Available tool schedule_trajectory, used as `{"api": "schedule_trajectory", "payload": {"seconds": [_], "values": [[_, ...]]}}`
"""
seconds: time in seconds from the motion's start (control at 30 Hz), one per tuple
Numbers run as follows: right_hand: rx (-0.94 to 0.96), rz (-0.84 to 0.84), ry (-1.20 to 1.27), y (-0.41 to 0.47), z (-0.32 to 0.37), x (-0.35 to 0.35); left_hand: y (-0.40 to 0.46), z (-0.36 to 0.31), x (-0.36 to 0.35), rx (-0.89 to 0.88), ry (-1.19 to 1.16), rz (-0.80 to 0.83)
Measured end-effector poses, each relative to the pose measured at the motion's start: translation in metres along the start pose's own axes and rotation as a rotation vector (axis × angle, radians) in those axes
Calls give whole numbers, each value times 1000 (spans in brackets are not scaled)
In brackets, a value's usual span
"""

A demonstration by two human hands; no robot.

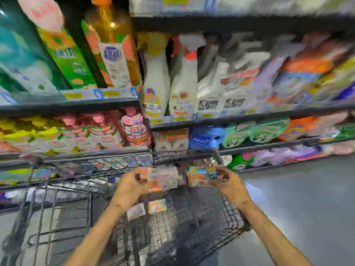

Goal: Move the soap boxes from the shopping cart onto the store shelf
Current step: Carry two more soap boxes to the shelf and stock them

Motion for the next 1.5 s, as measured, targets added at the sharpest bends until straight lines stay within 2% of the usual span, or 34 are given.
{"api": "schedule_trajectory", "payload": {"seconds": [0.23,0.4,0.57,0.8,1.07,1.27,1.5], "values": [[188,-285,-24,-87,126,178,-51,-203,-85,-311,94,163],[260,-539,7,-170,170,311,-98,-313,-190,-410,98,326],[326,-737,34,-262,193,441,-151,-400,-311,-595,148,449],[374,-943,-2,-377,180,632,-242,-493,-519,-733,109,653],[355,-1117,-24,-464,155,797,-324,-561,-717,-830,90,826],[326,-1224,-50,-478,126,912,-337,-618,-841,-914,100,883],[319,-1266,-20,-439,94,1051,-310,-689,-994,-941,123,950]]}}
Point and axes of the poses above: each hand's wrist, its own y-axis towards the middle knuckle, its own x-axis out of the back of the hand, z = x × y, the point moved 10 cm from there along y, towards the middle knuckle, and after that the axes turned 9 degrees about x, right-handed, at the moved point
